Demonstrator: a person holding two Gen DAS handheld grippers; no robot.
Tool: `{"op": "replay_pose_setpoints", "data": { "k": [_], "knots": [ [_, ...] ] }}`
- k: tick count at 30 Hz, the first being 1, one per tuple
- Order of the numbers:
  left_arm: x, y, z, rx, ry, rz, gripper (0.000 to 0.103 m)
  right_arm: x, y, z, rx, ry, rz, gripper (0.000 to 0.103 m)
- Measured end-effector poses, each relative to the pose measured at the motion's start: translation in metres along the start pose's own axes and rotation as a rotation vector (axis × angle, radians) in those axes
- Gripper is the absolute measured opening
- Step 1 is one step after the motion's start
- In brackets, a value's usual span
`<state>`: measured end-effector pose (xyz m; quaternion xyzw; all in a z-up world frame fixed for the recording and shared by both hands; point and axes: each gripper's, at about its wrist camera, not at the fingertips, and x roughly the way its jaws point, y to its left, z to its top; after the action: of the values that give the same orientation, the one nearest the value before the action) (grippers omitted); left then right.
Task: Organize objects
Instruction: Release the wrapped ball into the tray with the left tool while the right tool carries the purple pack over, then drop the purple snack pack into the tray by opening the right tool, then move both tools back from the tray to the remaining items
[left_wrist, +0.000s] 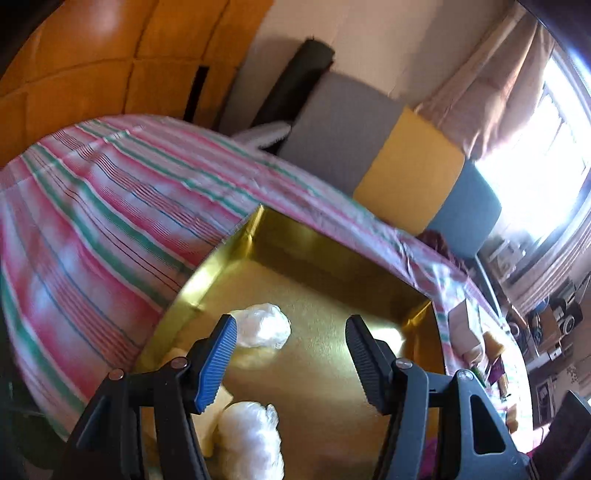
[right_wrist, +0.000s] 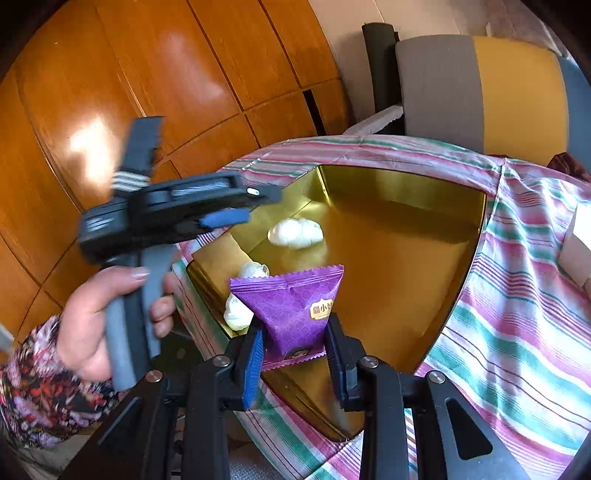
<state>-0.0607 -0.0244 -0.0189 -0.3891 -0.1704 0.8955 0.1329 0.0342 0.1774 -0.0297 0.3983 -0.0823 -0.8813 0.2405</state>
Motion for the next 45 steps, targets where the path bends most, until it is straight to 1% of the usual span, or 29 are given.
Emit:
{"op": "replay_pose_setpoints", "data": {
  "k": [6,10,13,16,18,20,22,23,26,29,36,40,45],
  "knots": [
    [-0.032,0.011,0.007,-0.050,-0.118,0.034,0.062,0.025,0.005,0.013,0.013,0.033,-0.023,0.032],
    [-0.048,0.017,0.006,-0.067,-0.168,0.054,0.062,0.049,0.006,0.020,0.033,0.083,-0.038,0.032],
    [-0.056,0.022,0.005,-0.079,-0.193,0.057,0.062,0.064,0.012,0.024,0.007,0.115,-0.068,0.032],
    [-0.059,0.024,0.004,-0.072,-0.192,0.067,0.062,0.076,0.017,0.029,-0.011,0.138,-0.098,0.034],
    [-0.061,0.025,0.002,-0.078,-0.196,0.071,0.062,0.080,0.016,0.033,0.006,0.130,-0.117,0.039],
    [-0.061,0.027,0.001,-0.086,-0.192,0.070,0.062,0.079,0.013,0.036,0.040,0.107,-0.122,0.059],
    [-0.060,0.028,0.000,-0.088,-0.183,0.070,0.062,0.069,0.008,0.037,0.085,0.052,-0.113,0.066],
    [-0.060,0.028,-0.001,-0.089,-0.183,0.070,0.062,0.065,0.006,0.036,0.098,0.035,-0.107,0.067],
    [-0.059,0.026,-0.003,-0.085,-0.178,0.067,0.062,0.054,0.005,0.033,0.103,0.013,-0.100,0.068],
    [-0.056,0.021,-0.006,-0.075,-0.172,0.067,0.062,0.043,0.008,0.029,0.080,-0.002,-0.107,0.068],
    [-0.050,0.006,-0.015,-0.033,-0.145,0.037,0.062,0.022,0.010,0.027,0.072,-0.035,-0.109,0.068],
    [-0.047,-0.004,-0.020,0.002,-0.125,0.025,0.062,0.007,0.006,0.025,0.062,-0.040,-0.151,0.069],
    [-0.039,-0.022,-0.030,0.061,-0.082,-0.004,0.063,-0.013,-0.014,0.016,0.075,-0.024,-0.220,0.070]
  ]
}}
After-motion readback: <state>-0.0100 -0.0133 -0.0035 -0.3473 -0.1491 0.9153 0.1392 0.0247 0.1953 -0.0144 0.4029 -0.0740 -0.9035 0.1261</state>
